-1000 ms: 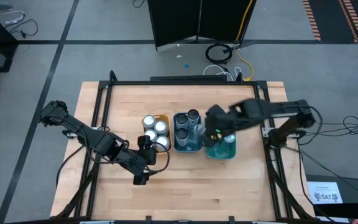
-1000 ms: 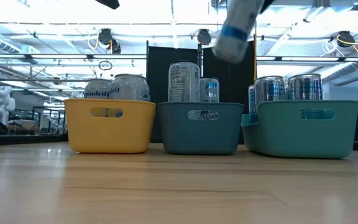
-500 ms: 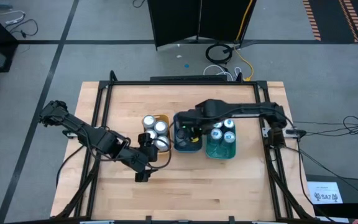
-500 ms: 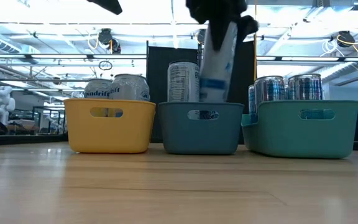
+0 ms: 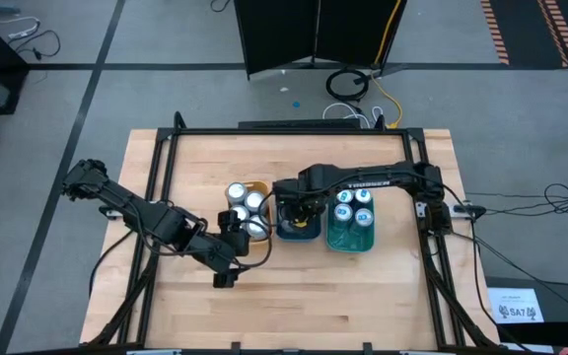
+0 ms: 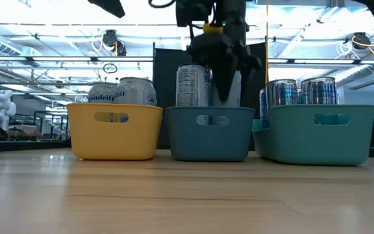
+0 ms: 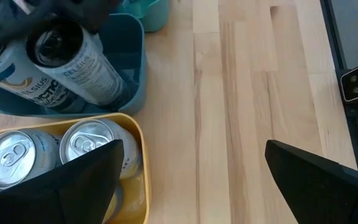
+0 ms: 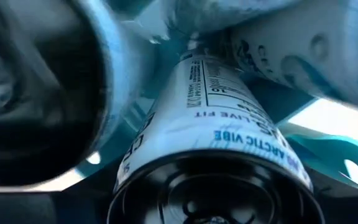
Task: Sort soda cans
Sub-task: Put the white-blue soda can into the blue bin, then return to Home Position
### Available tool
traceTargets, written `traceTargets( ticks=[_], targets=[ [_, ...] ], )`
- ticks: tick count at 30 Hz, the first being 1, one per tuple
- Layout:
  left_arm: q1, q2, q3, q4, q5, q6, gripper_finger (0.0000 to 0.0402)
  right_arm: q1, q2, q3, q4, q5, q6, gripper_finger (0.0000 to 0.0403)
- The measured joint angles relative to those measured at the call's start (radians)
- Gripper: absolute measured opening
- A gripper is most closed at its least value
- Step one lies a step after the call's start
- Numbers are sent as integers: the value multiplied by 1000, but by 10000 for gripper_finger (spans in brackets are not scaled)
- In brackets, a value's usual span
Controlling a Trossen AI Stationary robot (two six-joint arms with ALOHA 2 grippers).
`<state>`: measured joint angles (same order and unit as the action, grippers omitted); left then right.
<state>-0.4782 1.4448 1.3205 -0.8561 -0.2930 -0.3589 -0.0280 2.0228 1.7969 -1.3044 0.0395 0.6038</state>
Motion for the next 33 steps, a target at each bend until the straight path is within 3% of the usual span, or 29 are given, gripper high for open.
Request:
traceTargets(
  ticks=[21,26,33],
  targets=[
    [1,0,0,10,0,0,400,12,-29,-22,45,14,36,348],
    [1,0,0,9,0,0,400,12,-87,-22,29,10,39,377],
    [1,0,0,9,0,12,400,50,-267,-22,-5,16,94,381]
  ],
)
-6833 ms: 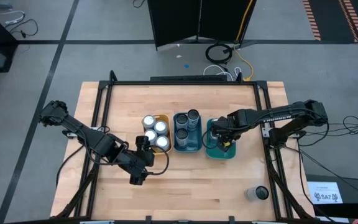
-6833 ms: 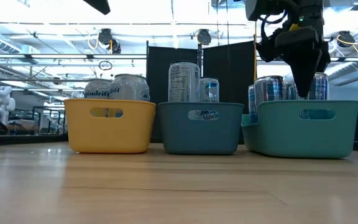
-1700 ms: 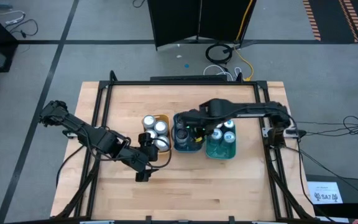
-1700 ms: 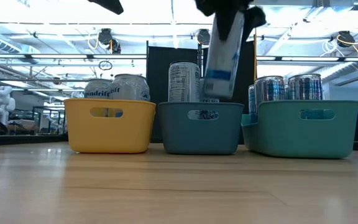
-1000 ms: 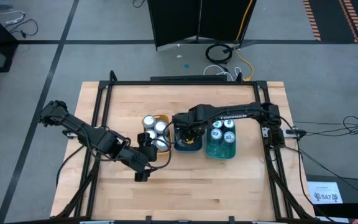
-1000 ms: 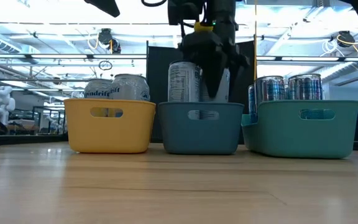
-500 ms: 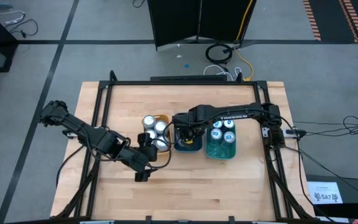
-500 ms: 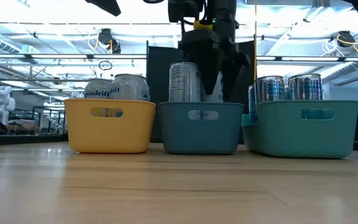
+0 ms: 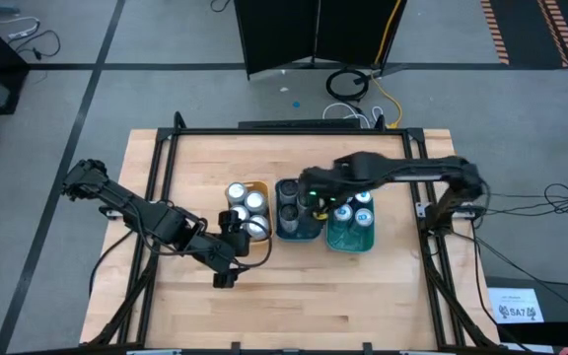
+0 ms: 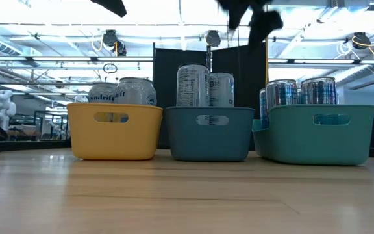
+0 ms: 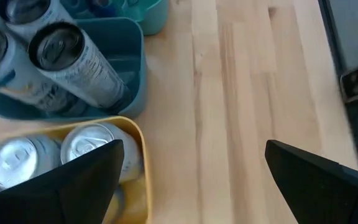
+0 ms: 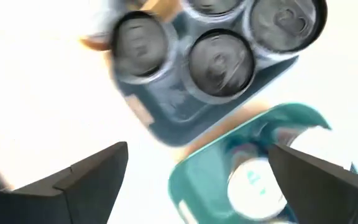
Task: Sort soda cans
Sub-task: Return to Home Position
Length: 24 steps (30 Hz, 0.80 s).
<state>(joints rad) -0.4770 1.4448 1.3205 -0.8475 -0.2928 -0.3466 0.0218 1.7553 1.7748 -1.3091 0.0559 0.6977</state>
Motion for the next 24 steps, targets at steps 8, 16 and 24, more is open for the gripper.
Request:
traceTargets(
  ticks=[8,16,24],
  targets=[
    [0,0,0,-34,0,294,400,188,-196,0,-176,-12,30,380],
    [10,0,0,-24,-2,298,400,449,-244,-59,-180,249,88,380],
    [31,-66,-85,153,-37,326,400,617,-359,-484,199,447,209,380]
  ],
)
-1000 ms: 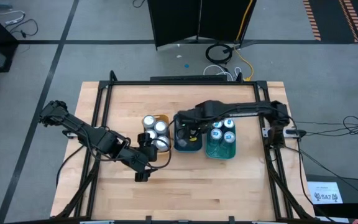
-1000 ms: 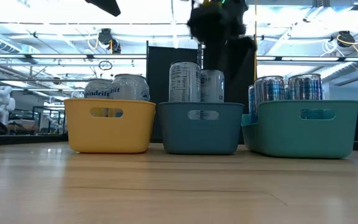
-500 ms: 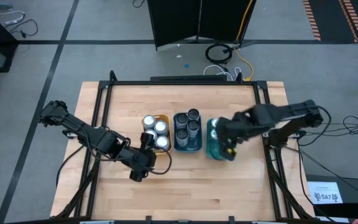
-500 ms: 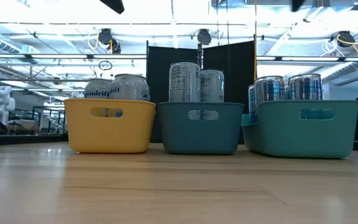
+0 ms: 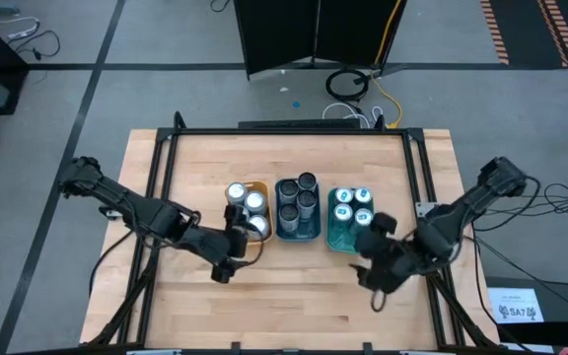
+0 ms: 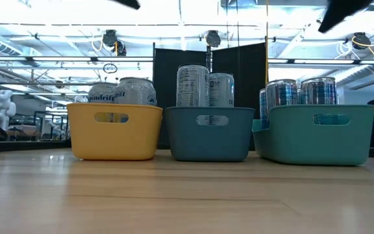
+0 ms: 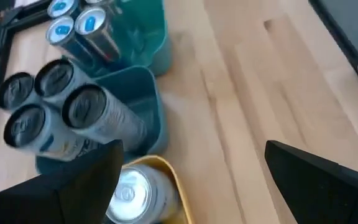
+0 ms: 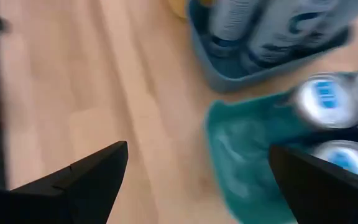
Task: Sort soda cans
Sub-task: Return to Home Position
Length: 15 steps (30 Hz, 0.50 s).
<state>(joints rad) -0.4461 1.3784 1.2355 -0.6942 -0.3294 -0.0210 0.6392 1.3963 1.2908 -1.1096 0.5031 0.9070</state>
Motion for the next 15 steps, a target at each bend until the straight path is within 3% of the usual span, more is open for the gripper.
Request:
traceTargets(
  ticks=[6,15],
  targets=[
    [45,-209,-278,192,3,0,400,39,-219,-350,395,27,-12,380],
    [157,-675,-632,378,30,1,400,57,-604,-690,682,138,-203,380]
  ],
)
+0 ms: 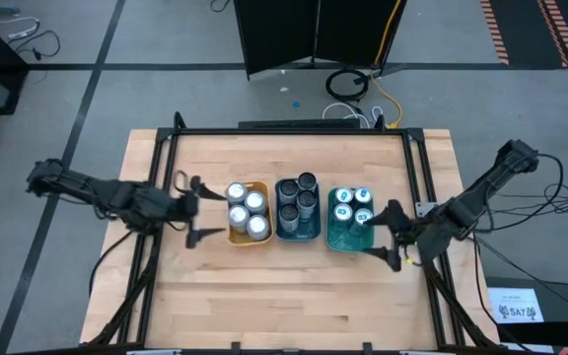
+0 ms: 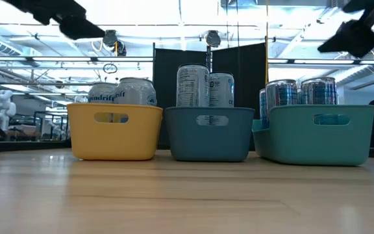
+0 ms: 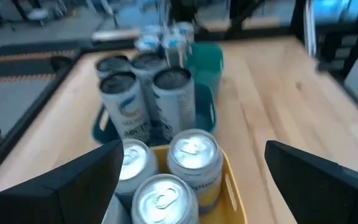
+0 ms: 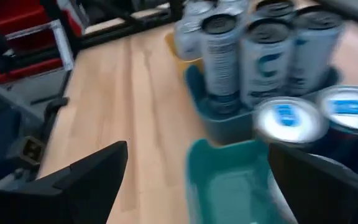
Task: Sort soda cans
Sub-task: Return to Home Position
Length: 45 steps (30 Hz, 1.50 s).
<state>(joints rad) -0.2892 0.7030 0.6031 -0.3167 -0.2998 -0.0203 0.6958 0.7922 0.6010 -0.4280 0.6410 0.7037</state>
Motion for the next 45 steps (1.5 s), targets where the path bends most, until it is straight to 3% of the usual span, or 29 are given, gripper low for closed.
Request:
traceTargets(
  ticks=[7,12,16,18,22,36,45],
  targets=[
    [76,-327,-177,55,111,-27,400,-1,-213,-131,64,45,-85,380],
    [113,-540,-330,98,112,-61,400,-1,-280,-157,62,45,-106,380],
    [138,-698,-510,243,149,-103,400,-1,-296,-159,62,45,-106,380],
    [148,-701,-599,357,163,-123,400,-1,-297,-159,65,45,-104,380],
    [164,-646,-596,351,176,-101,400,-1,-296,-159,78,42,-92,380],
    [167,-633,-597,351,176,-50,400,-1,-296,-159,106,37,-1,380],
    [167,-633,-597,352,175,-50,400,-1,-293,-158,124,39,-120,380]
  ],
)
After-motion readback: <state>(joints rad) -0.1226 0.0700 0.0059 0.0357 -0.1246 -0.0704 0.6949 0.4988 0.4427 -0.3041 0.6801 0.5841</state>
